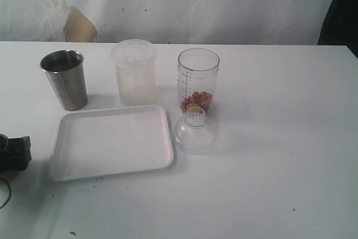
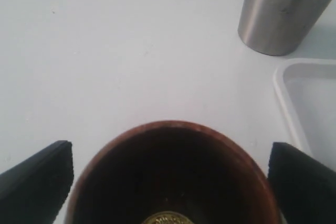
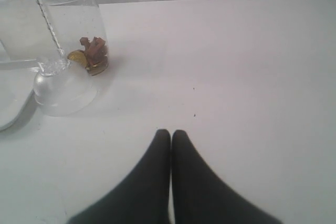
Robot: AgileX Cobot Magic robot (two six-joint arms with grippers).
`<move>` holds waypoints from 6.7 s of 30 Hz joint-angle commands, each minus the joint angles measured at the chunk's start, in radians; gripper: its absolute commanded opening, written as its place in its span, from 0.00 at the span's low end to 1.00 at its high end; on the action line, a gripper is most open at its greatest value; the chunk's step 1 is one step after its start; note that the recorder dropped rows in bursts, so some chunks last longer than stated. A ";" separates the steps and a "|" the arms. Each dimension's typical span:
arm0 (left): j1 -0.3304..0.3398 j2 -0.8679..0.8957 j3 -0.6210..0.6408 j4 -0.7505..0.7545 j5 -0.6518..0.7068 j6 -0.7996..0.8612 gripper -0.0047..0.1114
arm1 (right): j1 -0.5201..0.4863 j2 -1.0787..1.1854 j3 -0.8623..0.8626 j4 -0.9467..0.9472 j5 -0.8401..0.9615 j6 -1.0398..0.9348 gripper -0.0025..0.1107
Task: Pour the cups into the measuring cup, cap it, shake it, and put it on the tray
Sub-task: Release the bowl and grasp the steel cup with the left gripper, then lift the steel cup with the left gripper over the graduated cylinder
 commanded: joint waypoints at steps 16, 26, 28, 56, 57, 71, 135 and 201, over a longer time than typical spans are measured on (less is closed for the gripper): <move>0.000 -0.294 0.008 -0.006 0.043 -0.041 0.90 | 0.006 -0.006 0.005 -0.005 -0.008 0.009 0.02; 0.000 -0.298 -0.125 0.204 0.052 -0.108 0.90 | 0.006 -0.006 0.005 -0.005 -0.008 0.009 0.02; 0.000 -0.262 -0.193 0.252 0.084 -0.108 0.90 | 0.006 -0.006 0.005 -0.005 -0.008 0.009 0.02; 0.000 0.301 -0.521 0.370 -0.142 -0.107 0.90 | 0.006 -0.006 0.005 -0.003 -0.008 0.009 0.02; 0.000 0.314 -0.528 0.370 -0.144 -0.107 0.90 | 0.006 -0.006 0.005 -0.003 -0.008 0.009 0.02; 0.000 0.442 -0.661 0.360 -0.170 -0.112 0.90 | 0.006 -0.006 0.005 -0.003 -0.008 0.009 0.02; -0.327 -0.084 -0.909 0.593 0.611 -0.246 0.04 | 0.006 -0.006 0.005 -0.003 -0.008 0.032 0.02; -0.462 0.119 -1.266 0.737 1.006 -0.121 0.04 | 0.006 -0.006 0.005 -0.003 -0.008 0.032 0.02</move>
